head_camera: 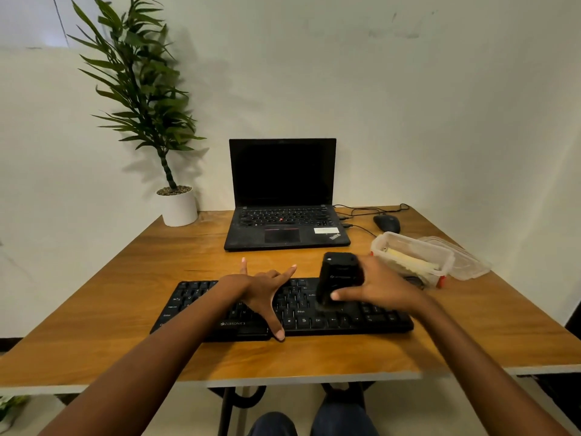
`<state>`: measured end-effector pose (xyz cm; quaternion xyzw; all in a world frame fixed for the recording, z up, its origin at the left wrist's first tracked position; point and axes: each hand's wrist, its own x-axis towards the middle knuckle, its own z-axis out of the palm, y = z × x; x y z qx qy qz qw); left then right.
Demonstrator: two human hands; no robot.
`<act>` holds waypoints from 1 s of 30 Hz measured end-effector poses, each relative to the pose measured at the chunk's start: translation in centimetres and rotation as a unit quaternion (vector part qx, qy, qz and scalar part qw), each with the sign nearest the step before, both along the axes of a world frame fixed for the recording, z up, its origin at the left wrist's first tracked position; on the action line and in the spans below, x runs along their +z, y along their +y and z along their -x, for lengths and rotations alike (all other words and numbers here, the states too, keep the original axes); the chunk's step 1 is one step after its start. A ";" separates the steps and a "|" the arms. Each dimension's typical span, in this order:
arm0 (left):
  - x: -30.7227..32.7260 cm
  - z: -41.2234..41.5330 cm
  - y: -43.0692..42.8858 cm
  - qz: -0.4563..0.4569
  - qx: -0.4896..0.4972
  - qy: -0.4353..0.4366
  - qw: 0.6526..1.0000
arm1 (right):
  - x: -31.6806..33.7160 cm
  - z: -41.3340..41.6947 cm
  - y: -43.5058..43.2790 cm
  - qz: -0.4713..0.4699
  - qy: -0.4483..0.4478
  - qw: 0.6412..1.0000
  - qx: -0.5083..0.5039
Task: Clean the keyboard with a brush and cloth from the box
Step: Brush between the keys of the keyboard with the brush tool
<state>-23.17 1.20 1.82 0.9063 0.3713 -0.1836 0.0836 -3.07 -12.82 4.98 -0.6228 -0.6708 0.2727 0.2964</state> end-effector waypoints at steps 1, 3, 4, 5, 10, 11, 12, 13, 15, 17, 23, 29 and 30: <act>0.0 0.0 0.0 0.001 0.000 0.001 1.000 | -0.5 0.8 0.3 0.006 0.003 1.000 0.015; 0.0 0.0 0.0 0.001 0.002 0.001 1.000 | -1.3 0.9 0.3 0.020 -0.008 0.999 0.027; 0.0 0.0 0.0 0.001 0.002 0.000 1.000 | -1.5 0.2 0.0 0.028 -0.012 0.999 0.021; 0.0 0.0 0.0 0.002 0.003 -0.001 1.000 | -1.7 -0.9 -0.5 0.035 -0.013 0.999 0.010; 0.0 -0.2 0.0 0.002 0.000 0.000 1.000 | -2.2 -7.4 -3.8 0.022 -0.010 0.995 -0.096; 0.1 -0.2 0.0 0.003 0.001 0.000 1.000 | -2.3 -8.3 -4.3 0.015 -0.012 0.994 -0.111; 0.1 -0.2 0.0 0.003 0.001 -0.001 1.000 | -2.3 -9.0 -4.7 0.010 -0.013 0.993 -0.120; 0.1 -0.2 -0.1 0.005 0.002 -0.002 1.000 | -2.4 -9.5 -5.0 0.010 -0.013 0.992 -0.124; 0.1 -0.1 -0.1 0.005 0.002 -0.005 1.000 | -2.5 -10.2 -5.5 0.015 -0.016 0.991 -0.130; 0.0 0.0 -0.2 0.005 0.002 -0.011 1.000 | -2.7 -10.9 -6.0 0.005 -0.008 0.988 -0.154; 0.6 -1.4 -1.3 0.031 -0.009 -0.060 0.998 | -4.1 -11.9 -7.7 -0.138 0.215 0.917 -0.307; 0.8 -9.1 -5.1 0.089 -0.082 -0.204 0.971 | -7.1 -10.8 -8.1 -0.157 0.459 0.789 -0.377; 0.6 -10.4 -5.5 0.099 -0.088 -0.219 0.967 | -7.5 -10.7 -8.2 -0.162 0.463 0.780 -0.389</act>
